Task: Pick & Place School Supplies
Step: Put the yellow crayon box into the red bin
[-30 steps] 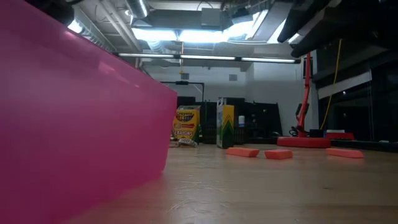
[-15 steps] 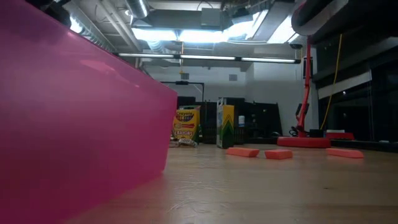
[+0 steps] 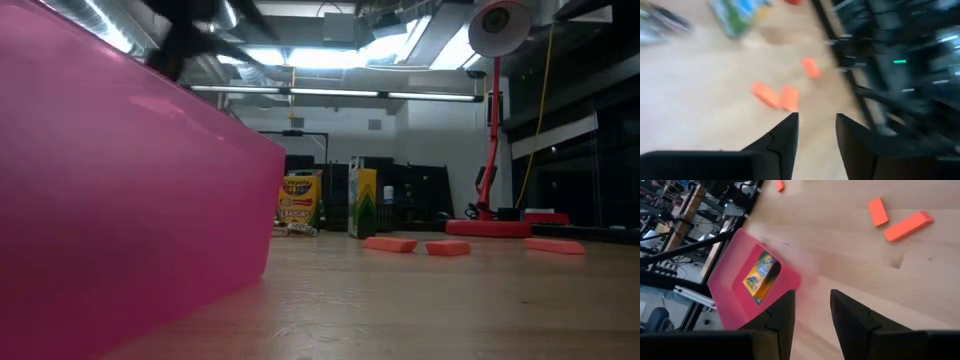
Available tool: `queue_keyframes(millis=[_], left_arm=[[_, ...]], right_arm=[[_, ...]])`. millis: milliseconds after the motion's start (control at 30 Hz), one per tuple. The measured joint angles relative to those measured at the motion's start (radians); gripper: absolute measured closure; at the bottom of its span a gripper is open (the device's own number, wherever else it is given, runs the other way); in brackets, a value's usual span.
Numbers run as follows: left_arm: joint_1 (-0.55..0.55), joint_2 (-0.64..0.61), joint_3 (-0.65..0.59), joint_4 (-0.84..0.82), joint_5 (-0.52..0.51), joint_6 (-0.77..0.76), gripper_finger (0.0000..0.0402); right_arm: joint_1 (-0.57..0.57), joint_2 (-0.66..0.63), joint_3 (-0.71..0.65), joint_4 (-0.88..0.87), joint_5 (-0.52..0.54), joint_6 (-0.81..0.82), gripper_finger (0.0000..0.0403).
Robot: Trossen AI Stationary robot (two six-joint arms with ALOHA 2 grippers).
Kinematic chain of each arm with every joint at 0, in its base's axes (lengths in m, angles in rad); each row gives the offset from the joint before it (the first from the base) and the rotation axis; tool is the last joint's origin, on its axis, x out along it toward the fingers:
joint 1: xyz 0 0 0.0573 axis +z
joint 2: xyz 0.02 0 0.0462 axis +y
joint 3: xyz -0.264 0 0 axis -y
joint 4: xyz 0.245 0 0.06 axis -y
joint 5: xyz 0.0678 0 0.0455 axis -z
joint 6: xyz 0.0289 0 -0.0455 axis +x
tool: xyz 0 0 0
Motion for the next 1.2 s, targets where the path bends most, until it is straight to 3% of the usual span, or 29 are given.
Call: queue_keyframes(millis=[167, 300, 433, 567, 667, 767, 933, 1067, 1200], left_arm=[[0.284, 0.064, 0.173, -0.323, 0.280, 0.097, 0.0291], [0.455, 0.106, 0.308, -0.392, 0.327, 0.285, 0.0281], [0.614, 0.155, 0.442, -0.420, 0.424, 0.605, 0.0269], [0.704, 0.216, 0.582, -0.550, 0.561, 1.165, 0.0250], [0.724, 0.264, 0.683, -0.728, 0.573, 1.454, 0.0237], [0.742, 0.325, 0.745, -0.874, 0.550, 1.640, 0.0228], [0.761, 0.422, 0.814, -0.943, 0.468, 1.895, 0.0226], [0.784, 0.484, 0.831, -0.947, 0.453, 2.031, 0.0226], [0.818, 0.517, 0.832, -0.939, 0.456, 2.075, 0.0226]], right_arm=[[0.023, 0.000, 0.000, 0.000, -0.006, 0.013, 0.0275], [0.038, 0.000, 0.000, 0.001, 0.019, 0.043, 0.0275], [0.043, 0.000, 0.000, 0.012, 0.071, 0.047, 0.0275], [0.044, 0.000, 0.001, 0.030, 0.090, 0.046, 0.0275], [0.044, 0.000, 0.016, 0.034, 0.095, 0.036, 0.0275], [0.044, 0.000, 0.027, 0.031, 0.130, 0.033, 0.0275], [0.035, 0.000, 0.033, 0.031, 0.146, 0.042, 0.0275], [0.035, 0.000, 0.033, 0.033, 0.150, 0.099, 0.0275], [0.030, 0.000, 0.033, 0.034, 0.165, 0.121, 0.0275]])
